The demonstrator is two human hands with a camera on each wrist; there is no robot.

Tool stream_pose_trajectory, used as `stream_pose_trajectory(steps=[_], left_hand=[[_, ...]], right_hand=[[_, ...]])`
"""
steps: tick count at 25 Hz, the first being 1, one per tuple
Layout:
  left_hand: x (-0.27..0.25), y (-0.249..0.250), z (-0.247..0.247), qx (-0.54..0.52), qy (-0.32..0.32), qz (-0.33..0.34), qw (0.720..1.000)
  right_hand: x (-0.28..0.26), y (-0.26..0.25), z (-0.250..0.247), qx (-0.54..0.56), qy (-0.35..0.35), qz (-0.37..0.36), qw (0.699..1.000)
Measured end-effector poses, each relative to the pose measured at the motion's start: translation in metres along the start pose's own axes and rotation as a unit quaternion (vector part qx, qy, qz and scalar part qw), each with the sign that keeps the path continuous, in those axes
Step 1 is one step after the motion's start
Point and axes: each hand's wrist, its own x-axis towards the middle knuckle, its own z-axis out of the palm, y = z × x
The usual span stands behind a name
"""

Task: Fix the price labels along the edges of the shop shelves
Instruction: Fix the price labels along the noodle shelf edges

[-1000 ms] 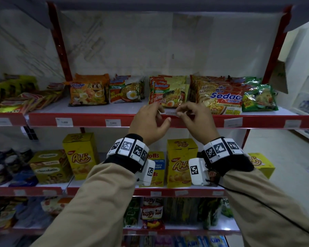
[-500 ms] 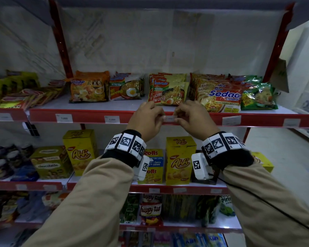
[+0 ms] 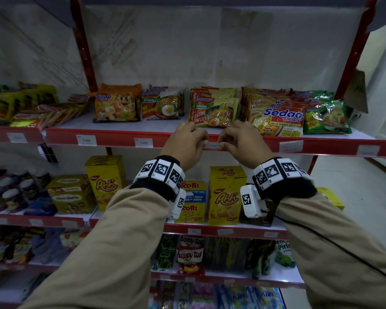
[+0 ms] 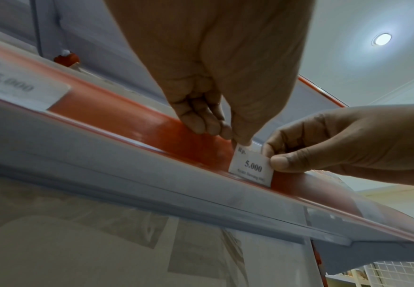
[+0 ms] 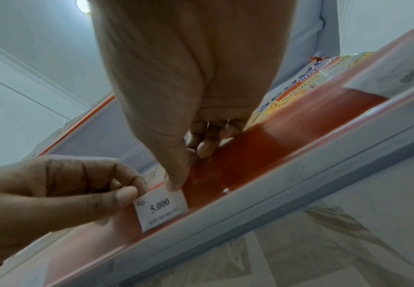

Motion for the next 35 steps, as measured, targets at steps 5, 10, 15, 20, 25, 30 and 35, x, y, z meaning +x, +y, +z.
stream_pose_trajectory(steps=[5,10,15,20,25,30,35], left_hand=[[0.003,0.0,0.0,-0.001,-0.016,-0.02,1.0],[0.003,-0.002,0.0,0.0,-0.012,-0.015,1.0],[0.003,-0.002,-0.002,0.014,0.011,0.012,1.0],[0.003,0.001,-0.003,0.074,0.029,0.027,0.996],[-0.001,0.015,0.0,0.152,0.045,0.015,0.987],[0.016,0.06,0.016,0.155,-0.014,0.083,0.984],[0.029,0.119,0.045,0.133,-0.037,0.107,0.985]], right_hand=[[-0.002,0.0,0.001,0.024,0.021,0.001,0.999],[-0.003,0.0,0.004,0.035,0.051,0.011,0.998],[-0.006,0.001,0.008,0.051,0.098,0.039,0.993],[-0.02,0.0,0.01,0.003,0.138,0.059,0.989],[-0.051,0.024,0.002,-0.017,0.163,0.107,0.981],[-0.082,0.066,-0.016,-0.062,0.117,0.162,0.978],[-0.102,0.101,-0.031,-0.044,0.148,0.167,0.974]])
